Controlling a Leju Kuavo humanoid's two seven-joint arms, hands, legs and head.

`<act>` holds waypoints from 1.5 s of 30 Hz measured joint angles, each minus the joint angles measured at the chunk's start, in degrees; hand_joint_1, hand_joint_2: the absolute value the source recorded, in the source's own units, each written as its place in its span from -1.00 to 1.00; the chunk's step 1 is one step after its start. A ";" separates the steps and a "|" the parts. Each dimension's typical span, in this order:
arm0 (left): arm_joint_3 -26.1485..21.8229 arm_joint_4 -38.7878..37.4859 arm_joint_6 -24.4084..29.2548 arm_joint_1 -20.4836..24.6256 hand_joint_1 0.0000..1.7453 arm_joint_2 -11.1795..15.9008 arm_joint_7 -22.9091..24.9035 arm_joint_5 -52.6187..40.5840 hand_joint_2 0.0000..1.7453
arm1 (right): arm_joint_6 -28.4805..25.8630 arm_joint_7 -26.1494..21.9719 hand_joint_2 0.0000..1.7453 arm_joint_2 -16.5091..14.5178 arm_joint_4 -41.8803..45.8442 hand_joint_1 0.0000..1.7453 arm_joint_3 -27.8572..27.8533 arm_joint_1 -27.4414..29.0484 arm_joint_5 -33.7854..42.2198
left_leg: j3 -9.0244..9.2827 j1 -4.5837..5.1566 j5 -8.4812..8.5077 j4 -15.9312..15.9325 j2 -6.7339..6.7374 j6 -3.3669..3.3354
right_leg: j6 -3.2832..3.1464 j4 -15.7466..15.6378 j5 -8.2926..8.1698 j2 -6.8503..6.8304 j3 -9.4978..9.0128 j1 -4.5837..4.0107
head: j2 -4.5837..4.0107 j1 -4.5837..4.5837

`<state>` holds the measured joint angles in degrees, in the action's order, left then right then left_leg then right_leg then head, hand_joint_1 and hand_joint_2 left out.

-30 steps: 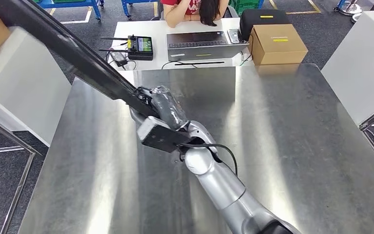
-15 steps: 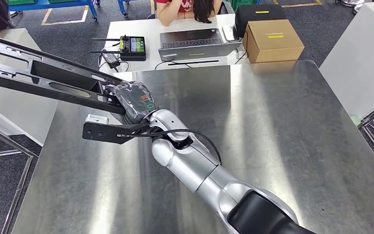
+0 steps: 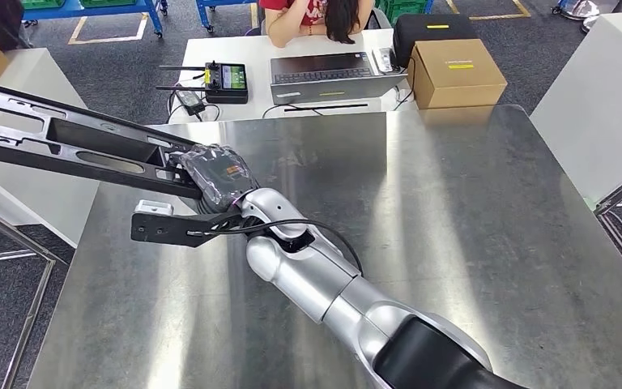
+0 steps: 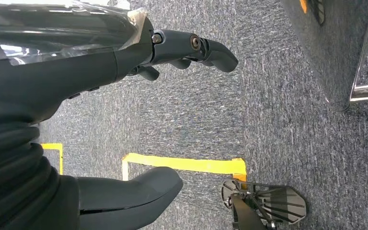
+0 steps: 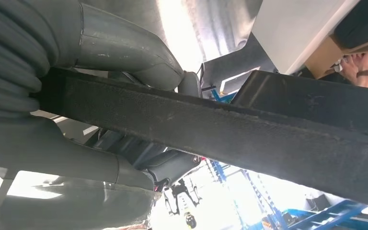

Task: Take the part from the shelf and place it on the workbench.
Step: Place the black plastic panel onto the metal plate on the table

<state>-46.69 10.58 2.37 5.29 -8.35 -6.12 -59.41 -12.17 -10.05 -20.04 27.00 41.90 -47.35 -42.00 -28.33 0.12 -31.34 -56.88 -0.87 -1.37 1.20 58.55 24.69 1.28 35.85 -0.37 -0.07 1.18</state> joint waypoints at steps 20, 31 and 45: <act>-1.05 0.00 -0.73 -0.12 -1.00 0.61 0.20 0.77 1.00 | 0.37 2.77 1.00 -0.24 -0.34 1.00 3.61 -0.98 1.97 | 0.53 -0.61 1.96 1.54 0.77 -2.05 | 1.09 10.84 4.71 -0.49 5.09 0.62 | 0.00 0.10; -1.49 0.00 -0.72 -0.29 -1.00 0.68 0.15 0.80 1.00 | 1.10 3.83 1.00 -0.04 -0.69 1.00 4.92 -1.17 2.51 | -1.06 -1.54 0.52 -0.99 0.68 1.01 | 3.07 0.48 0.48 -0.86 -0.54 1.63 | 0.02 0.15; -1.96 0.01 -0.53 -0.29 -1.00 0.70 0.20 1.12 1.00 | 2.26 5.39 1.00 -0.76 -0.50 1.00 6.86 -1.97 3.43 | -2.26 -1.17 1.20 -2.10 0.31 1.17 | 1.88 -0.06 -2.07 -1.16 1.54 0.84 | 0.02 0.18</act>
<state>-48.64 10.58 1.84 5.00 -7.65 -5.92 -58.29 -9.91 -4.66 -20.80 26.51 48.76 -49.32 -38.58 -30.59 -1.05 -30.15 -58.97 -0.56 -0.20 3.08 58.50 22.61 0.12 37.39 0.46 -0.04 1.36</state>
